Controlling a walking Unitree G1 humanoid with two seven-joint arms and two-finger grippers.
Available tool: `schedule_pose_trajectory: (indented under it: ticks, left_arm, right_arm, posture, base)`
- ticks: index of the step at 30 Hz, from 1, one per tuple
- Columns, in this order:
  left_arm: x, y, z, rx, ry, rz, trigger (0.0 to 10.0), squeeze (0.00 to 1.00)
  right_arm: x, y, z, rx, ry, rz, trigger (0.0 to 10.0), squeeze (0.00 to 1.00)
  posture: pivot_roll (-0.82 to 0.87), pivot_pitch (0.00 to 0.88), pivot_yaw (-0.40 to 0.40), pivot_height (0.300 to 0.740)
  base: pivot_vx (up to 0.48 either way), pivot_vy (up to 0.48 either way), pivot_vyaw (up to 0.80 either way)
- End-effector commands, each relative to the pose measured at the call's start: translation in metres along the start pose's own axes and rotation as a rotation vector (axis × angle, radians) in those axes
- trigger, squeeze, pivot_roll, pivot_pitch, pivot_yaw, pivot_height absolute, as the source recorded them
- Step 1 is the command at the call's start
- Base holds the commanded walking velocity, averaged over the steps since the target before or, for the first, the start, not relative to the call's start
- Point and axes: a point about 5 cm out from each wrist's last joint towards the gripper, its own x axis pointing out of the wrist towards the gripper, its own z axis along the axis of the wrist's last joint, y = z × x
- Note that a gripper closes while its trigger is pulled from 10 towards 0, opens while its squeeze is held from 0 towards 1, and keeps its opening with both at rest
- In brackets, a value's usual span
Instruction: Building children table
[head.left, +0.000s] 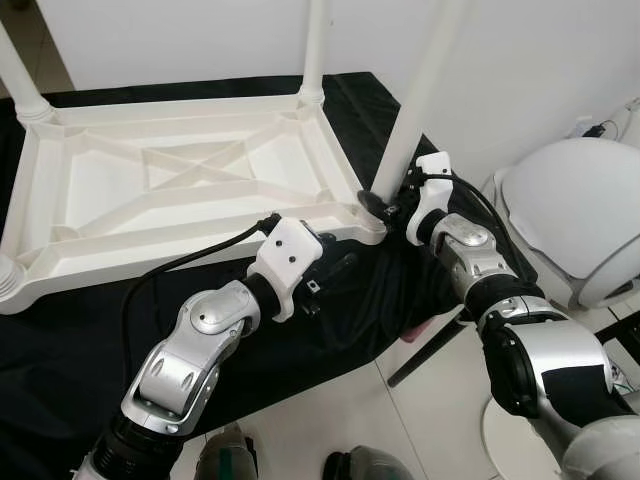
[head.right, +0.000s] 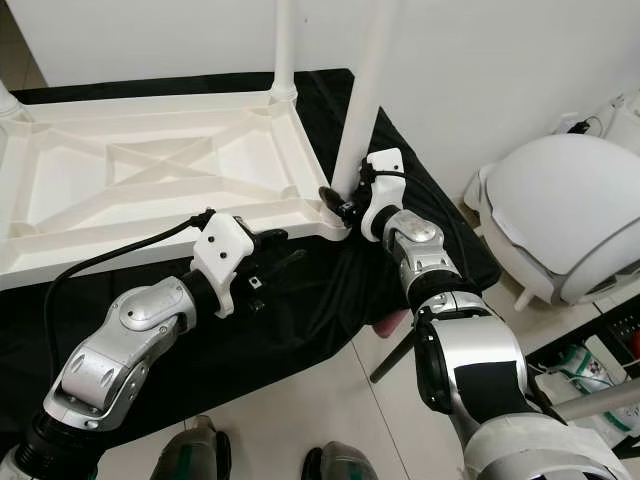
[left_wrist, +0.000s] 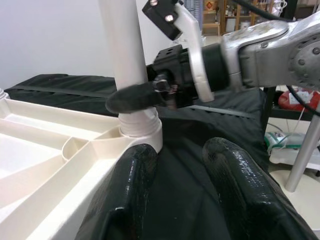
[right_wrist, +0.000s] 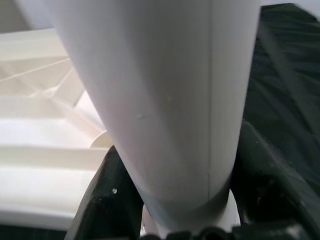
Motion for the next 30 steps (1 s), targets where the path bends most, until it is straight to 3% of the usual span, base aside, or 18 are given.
schedule_pose_trajectory:
  ticks: [1,5,8,11,13,16,22,23,30]
  left_arm:
    - [0.000,-0.004,0.000,-0.007,0.003,-0.021,10.0,0.00]
    - [0.000,-0.005,0.000,-0.013,0.006,-0.028,10.0,0.00]
    - [0.000,-0.006,0.000,-0.015,0.006,-0.031,10.0,0.00]
    - [0.000,-0.006,0.000,-0.019,0.006,-0.035,10.0,0.00]
    - [0.002,-0.007,-0.001,-0.022,0.005,-0.040,10.0,0.00]
    - [0.003,-0.008,0.000,-0.022,0.003,-0.042,10.0,0.00]
    - [0.004,-0.008,0.000,-0.025,0.002,-0.043,10.0,0.00]
    - [0.003,-0.008,-0.001,-0.030,0.003,-0.044,10.0,0.00]
    - [0.002,-0.008,-0.002,-0.027,0.006,-0.039,10.0,0.00]
  right_arm:
    - [-0.007,-0.012,-0.012,0.060,0.053,-0.118,10.0,0.00]
    - [-0.002,-0.003,-0.009,0.134,0.008,-0.240,10.0,0.00]
    - [-0.002,0.004,-0.010,0.116,0.008,-0.314,10.0,0.00]
    - [-0.001,0.018,-0.011,0.149,0.004,-0.365,10.0,0.00]
    - [-0.003,0.041,-0.009,0.208,-0.020,-0.412,10.0,0.00]
    - [-0.005,0.057,-0.005,0.220,-0.037,-0.409,10.0,0.00]
    - [-0.005,0.051,-0.005,0.217,-0.031,-0.415,10.0,0.00]
    - [-0.008,0.043,-0.001,0.212,-0.054,-0.407,10.0,1.00]
    - [-0.015,0.040,-0.001,0.221,-0.051,-0.343,10.0,1.00]
  posture:
    - [0.02,0.008,-0.074,0.740]
    - [0.02,0.006,-0.073,0.740]
    - [0.02,0.003,-0.074,0.740]
    - [0.01,0.001,-0.074,0.740]
    - [0.01,0.000,-0.078,0.740]
    - [0.01,0.000,-0.079,0.740]
    - [0.01,0.000,-0.081,0.740]
    - [0.01,0.000,-0.084,0.740]
    - [0.01,0.000,-0.088,0.740]
  base:
    - [0.000,0.000,0.00]
    - [0.000,0.000,0.00]
    - [0.000,0.000,0.00]
    - [0.000,0.000,0.00]
    - [0.000,0.000,0.00]
    - [0.000,0.000,0.00]
    - [0.000,0.000,0.00]
    - [0.000,0.000,0.00]
    - [0.000,0.000,0.00]
